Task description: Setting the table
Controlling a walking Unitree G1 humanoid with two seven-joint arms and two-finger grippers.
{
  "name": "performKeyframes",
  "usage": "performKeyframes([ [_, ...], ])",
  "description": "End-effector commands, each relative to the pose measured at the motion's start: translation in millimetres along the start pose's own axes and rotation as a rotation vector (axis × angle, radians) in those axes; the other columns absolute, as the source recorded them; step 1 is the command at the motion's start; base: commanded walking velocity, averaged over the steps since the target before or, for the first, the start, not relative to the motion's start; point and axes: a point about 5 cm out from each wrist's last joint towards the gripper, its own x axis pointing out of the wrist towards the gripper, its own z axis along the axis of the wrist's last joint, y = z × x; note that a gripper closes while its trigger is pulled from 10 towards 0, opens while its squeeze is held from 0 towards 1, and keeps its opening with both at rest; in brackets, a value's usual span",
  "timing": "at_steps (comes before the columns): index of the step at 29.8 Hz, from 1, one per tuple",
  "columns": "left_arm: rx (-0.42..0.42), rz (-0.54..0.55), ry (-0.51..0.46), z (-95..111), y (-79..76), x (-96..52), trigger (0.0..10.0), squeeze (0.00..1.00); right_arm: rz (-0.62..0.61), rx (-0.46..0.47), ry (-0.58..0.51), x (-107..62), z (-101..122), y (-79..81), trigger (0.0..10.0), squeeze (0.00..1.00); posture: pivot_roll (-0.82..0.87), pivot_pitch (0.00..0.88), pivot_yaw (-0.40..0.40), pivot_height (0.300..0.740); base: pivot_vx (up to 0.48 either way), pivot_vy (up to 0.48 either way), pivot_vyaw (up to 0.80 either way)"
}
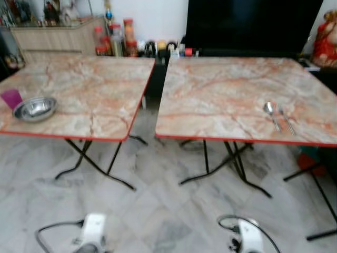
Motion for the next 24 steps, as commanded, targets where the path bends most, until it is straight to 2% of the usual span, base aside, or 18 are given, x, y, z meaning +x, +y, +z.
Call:
performKeyframes([
  [1,-0.018,0.018,0.061,-15,5.0,-2.8,10.0,0.0,0.02,0.002,-0.021,1.9,8,6.3,10.0,0.0,0.01,0.0,-0.014,0.728,0.33,0.0,0.0],
  [3,-0.049,0.014,0.087,-22,-0.9,-3.8,10.0,0.0,-0.005,0.004,-0.01,1.3,6,0.5,10.0,0.0,0.0,0.0,-0.003,0.728,0.33,0.0,0.0],
  [5,-0.041,0.007,0.098,-26,-2.0,-4.5,10.0,0.0,-0.013,0.012,-0.002,0.6,3,-1.3,10.0,0.0,0.0,0.0,0.006,0.728,0.332,0.0,0.0],
  [9,-0.051,0.018,0.106,-28,3.7,-5.4,10.0,0.0,-0.016,0.022,0.006,0.1,1,-2.2,10.0,0.0,0.02,0.0,-0.01,0.728,0.331,0.0,0.0],
  [14,-0.101,0.066,0.086,-23,17.3,-5.0,10.0,0.0,0.018,-0.016,0.017,1.3,1,6.2,10.0,0.0,0.04,0.0,-0.051,0.728,0.333,0.0,0.0],
  [18,-0.129,0.076,0.091,-26,16.2,-5.8,10.0,0.0,0.018,-0.01,0.018,1.7,2,8.5,10.0,0.0,0.06,0.0,-0.048,0.728,0.334,0.0,0.0],
  [24,-0.123,0.063,0.084,-25,13.6,-5.5,10.0,0.0,0.041,-0.022,0.011,2.5,5,12.8,10.0,0.0,0.05,0.0,-0.063,0.728,0.334,0.0,0.0],
])
